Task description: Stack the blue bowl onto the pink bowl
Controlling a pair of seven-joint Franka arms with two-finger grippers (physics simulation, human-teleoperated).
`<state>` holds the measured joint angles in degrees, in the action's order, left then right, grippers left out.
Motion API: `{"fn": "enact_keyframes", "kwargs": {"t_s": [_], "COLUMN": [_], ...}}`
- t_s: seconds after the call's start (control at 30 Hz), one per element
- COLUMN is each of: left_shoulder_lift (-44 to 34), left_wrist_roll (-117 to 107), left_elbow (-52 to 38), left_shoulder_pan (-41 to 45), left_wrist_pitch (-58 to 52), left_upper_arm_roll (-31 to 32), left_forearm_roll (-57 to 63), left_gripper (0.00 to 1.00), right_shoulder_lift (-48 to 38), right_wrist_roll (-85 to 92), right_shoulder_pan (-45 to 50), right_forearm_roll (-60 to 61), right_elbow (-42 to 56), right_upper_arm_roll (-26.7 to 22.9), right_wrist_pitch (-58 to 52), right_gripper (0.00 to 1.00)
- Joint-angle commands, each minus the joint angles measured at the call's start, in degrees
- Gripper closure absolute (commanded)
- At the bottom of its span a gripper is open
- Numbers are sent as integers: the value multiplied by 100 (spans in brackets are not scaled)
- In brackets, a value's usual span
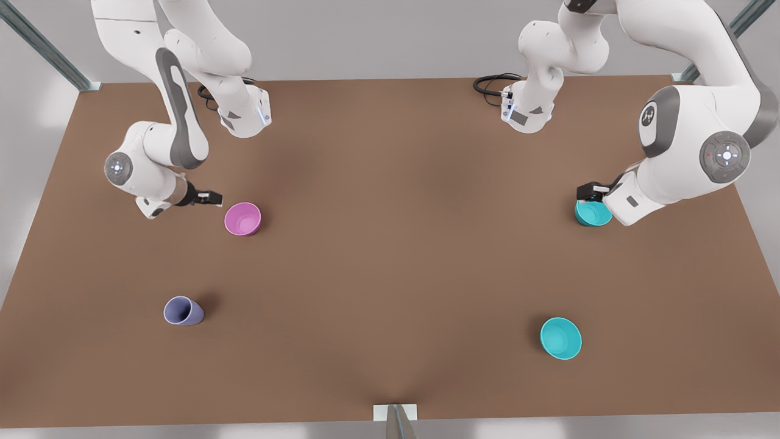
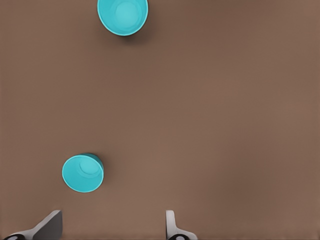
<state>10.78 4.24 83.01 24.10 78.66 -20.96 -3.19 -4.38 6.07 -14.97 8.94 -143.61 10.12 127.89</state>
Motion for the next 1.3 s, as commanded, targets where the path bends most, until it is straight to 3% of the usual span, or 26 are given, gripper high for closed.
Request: {"fn": "enact_keyframes", "kwargs": {"t_s": [0.0,0.5,0.87,0.93,1.0,1.17,1.27], "left_shoulder_lift": [-6,-6,-15,-15,-15,-15,-15], "left_wrist_roll": [-2,-11,-11,-11,-11,-11,-11], "left_elbow": [5,-4,-4,-4,-4,5,5], "left_shoulder_pan": [-2,-2,7,7,7,7,7], "left_wrist_pitch": [-35,-35,-70,-70,-70,-70,-79], "left_upper_arm_roll": [-4,-4,13,13,13,13,13], "left_forearm_roll": [3,3,3,3,3,3,3], "left_gripper": [0,0,0,0,0,0,0], "right_shoulder_lift": [68,1316,1589,1624,1633,1616,1536], "right_wrist_roll": [-27,-27,35,35,35,44,35], "right_shoulder_pan": [-15,477,424,416,407,389,398], "right_forearm_roll": [55,424,433,433,433,433,433], "right_elbow": [-79,-405,-282,-264,-229,-141,105], "right_upper_arm_roll": [-1,34,34,34,34,34,43], "right_wrist_pitch": [984,2003,2056,2056,2047,1960,1608], "right_gripper": [0,0,0,31,53,73,79]}}
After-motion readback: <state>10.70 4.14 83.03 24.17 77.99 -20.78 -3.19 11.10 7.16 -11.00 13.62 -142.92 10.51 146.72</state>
